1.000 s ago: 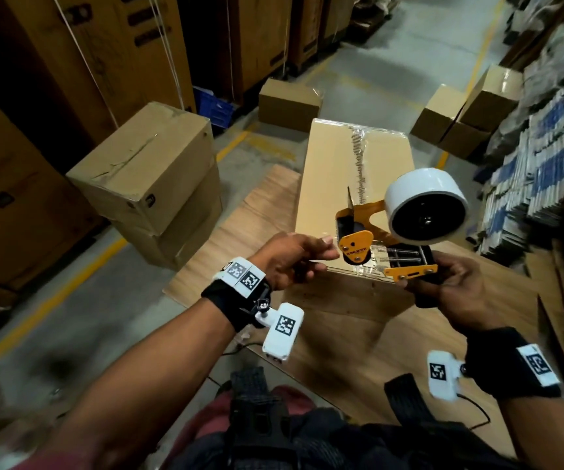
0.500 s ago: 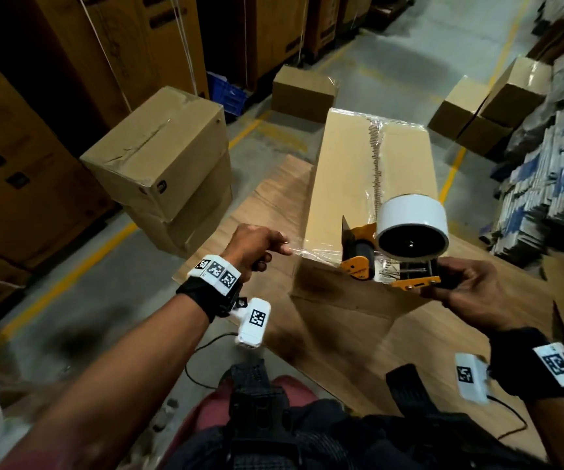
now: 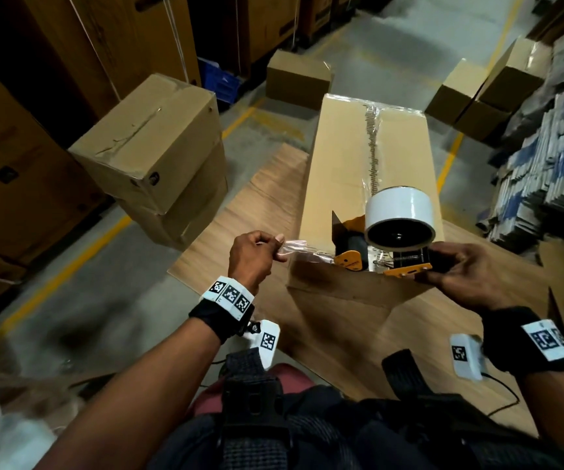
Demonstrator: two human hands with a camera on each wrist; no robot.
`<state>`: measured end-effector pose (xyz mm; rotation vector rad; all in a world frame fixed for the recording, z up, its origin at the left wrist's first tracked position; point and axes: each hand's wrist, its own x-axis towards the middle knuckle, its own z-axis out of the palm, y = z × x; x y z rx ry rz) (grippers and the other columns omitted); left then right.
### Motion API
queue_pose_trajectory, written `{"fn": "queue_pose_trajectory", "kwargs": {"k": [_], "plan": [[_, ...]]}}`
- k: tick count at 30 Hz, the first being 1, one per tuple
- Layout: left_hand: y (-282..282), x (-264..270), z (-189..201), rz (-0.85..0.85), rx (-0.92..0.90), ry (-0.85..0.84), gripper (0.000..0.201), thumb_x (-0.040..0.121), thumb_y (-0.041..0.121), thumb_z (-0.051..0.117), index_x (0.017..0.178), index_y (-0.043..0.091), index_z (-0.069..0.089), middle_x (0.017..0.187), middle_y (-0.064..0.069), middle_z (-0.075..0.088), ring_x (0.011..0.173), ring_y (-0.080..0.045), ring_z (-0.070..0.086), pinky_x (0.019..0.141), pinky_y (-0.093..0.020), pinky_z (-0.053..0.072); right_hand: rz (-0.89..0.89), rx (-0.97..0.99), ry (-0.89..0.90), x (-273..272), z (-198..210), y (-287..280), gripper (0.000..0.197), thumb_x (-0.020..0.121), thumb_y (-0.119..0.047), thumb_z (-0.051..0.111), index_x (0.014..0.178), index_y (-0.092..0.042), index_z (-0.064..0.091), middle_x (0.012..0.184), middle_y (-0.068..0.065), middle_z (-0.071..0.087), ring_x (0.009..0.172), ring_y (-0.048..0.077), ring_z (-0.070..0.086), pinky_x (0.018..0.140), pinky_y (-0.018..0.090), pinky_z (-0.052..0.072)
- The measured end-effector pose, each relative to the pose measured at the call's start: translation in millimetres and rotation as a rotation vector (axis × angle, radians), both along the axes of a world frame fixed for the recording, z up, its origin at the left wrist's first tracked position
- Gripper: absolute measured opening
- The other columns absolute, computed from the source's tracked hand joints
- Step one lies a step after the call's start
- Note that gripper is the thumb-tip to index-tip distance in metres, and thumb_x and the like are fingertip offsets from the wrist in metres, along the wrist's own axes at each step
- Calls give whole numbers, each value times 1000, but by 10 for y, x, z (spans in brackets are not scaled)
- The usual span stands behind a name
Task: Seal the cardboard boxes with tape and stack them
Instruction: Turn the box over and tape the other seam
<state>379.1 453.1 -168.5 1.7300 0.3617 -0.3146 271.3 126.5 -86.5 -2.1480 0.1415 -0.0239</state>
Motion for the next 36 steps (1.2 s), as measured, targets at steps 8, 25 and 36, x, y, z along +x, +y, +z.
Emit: {"fn": "queue_pose_trajectory", "kwargs": {"k": [8, 25, 36], "plan": [[-109, -38, -269, 6, -142, 129, 26, 97, 34, 74, 98, 9, 70, 74, -10, 74, 38, -13, 35, 42, -21, 27, 44, -68, 32, 26, 32, 63, 49, 70, 9, 87, 89, -34, 75, 80, -35, 72, 75, -15, 65, 72, 4, 49], [-34, 19, -281, -246, -262, 457, 49, 91, 59, 71, 110, 13, 67, 81, 2, 70, 47, -8, 37, 41, -14, 21, 39, -114, 89, 22, 19, 42, 41, 73, 11, 85, 100, -19, 78, 79, -34, 72, 76, -15, 66, 71, 2, 47], [13, -115, -682, -17, 24, 306, 30, 95, 45, 68, 89, 15, 64, 79, -1, 69, 53, -17, 55, 50, -25, 46, 66, -229, 111, 86, -14, -15, 36, 74, 7, 85, 101, -15, 76, 90, -10, 78, 87, 3, 72, 80, 27, 58]]}}
